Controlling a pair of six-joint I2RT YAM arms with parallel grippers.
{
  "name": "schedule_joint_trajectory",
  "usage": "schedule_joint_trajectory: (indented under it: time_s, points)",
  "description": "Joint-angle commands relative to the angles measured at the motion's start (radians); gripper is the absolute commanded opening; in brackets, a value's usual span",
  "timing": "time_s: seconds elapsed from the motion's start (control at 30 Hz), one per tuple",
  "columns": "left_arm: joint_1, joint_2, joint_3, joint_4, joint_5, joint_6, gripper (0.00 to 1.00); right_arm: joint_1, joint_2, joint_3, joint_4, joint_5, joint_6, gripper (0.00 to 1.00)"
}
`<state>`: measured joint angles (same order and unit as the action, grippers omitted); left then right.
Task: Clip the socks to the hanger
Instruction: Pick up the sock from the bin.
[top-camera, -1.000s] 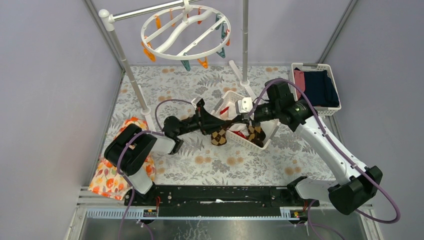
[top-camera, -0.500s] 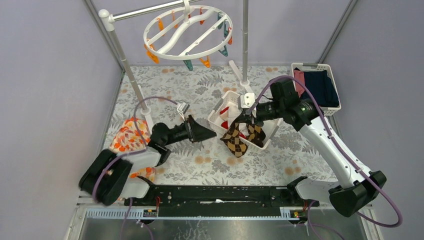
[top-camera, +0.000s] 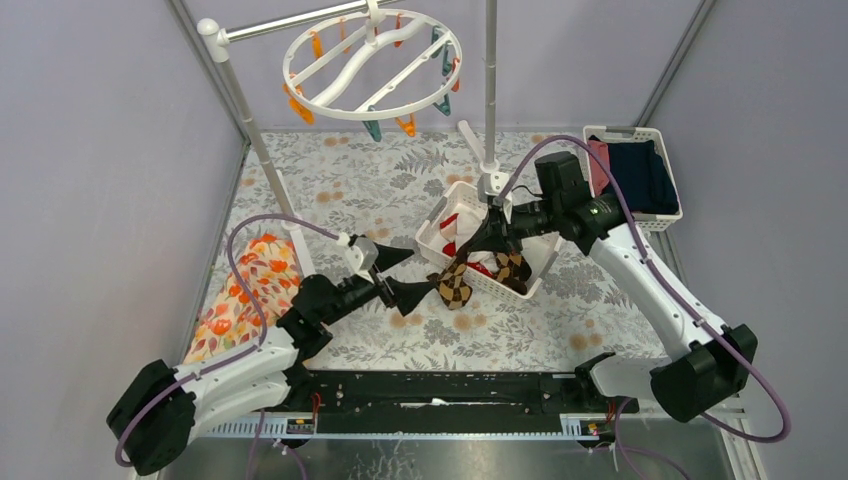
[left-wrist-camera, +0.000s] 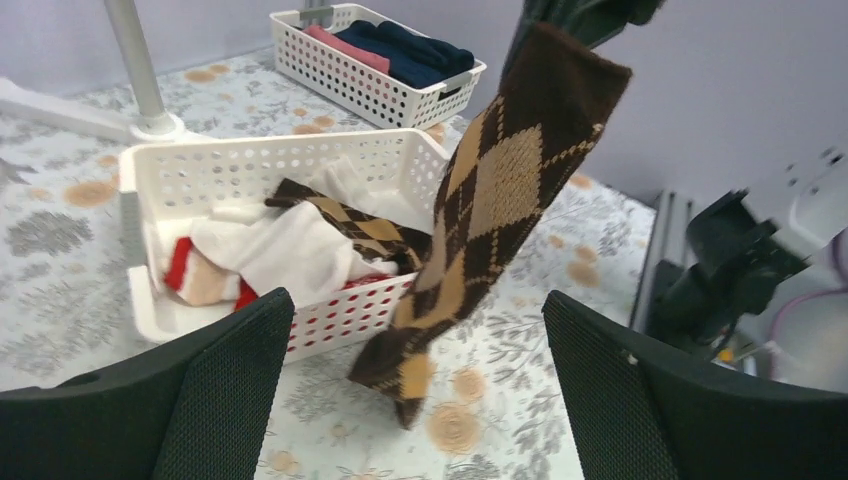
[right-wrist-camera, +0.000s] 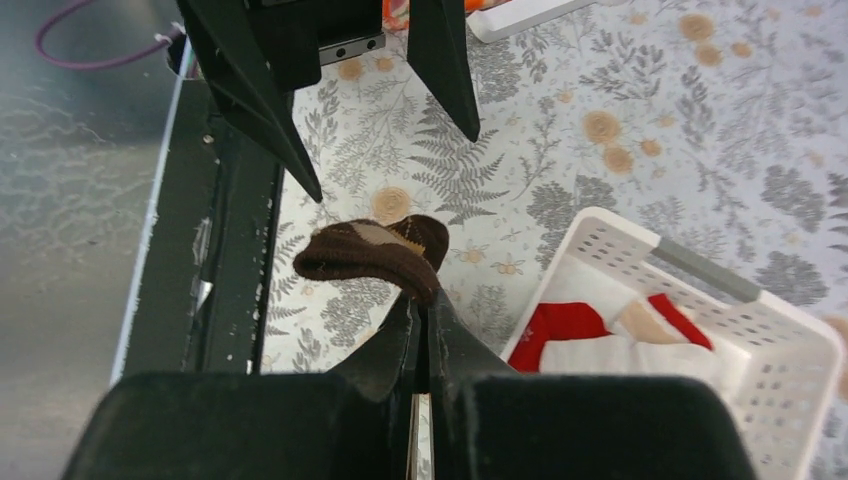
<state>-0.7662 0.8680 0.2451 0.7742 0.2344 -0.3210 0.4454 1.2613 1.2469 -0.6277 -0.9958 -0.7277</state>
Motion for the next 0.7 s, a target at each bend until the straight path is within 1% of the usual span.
schedule_joint_trajectory:
  time_s: [0.0,0.07,0.13,0.23,0.33,0.43,0.5,0.67]
  points:
    - [-0.008,0.012,-0.023,0.133,0.083,0.302,0.99,-0.004,0.042,-0.012,0.097,-0.067,0.141,0.00]
    - [-0.010,0.026,-0.036,0.196,0.118,0.360,0.99,-0.004,0.058,-0.014,0.109,-0.068,0.157,0.00]
    - [-0.011,0.053,-0.023,0.199,0.115,0.375,0.99,-0.004,0.063,-0.029,0.131,-0.078,0.175,0.00]
    - [-0.026,0.103,0.018,0.198,0.121,0.366,0.98,-0.004,0.068,-0.048,0.168,-0.081,0.205,0.00]
    - [-0.054,0.148,0.057,0.200,0.085,0.363,0.95,-0.004,0.073,-0.050,0.170,-0.078,0.209,0.00]
    - [-0.091,0.187,0.083,0.209,-0.008,0.383,0.90,-0.004,0.073,-0.058,0.176,-0.084,0.207,0.00]
    - [-0.101,0.206,0.099,0.221,-0.071,0.385,0.84,-0.004,0.073,-0.064,0.177,-0.086,0.206,0.00]
    - [-0.107,0.224,0.138,0.238,-0.097,0.385,0.74,-0.004,0.080,-0.065,0.169,-0.088,0.200,0.00]
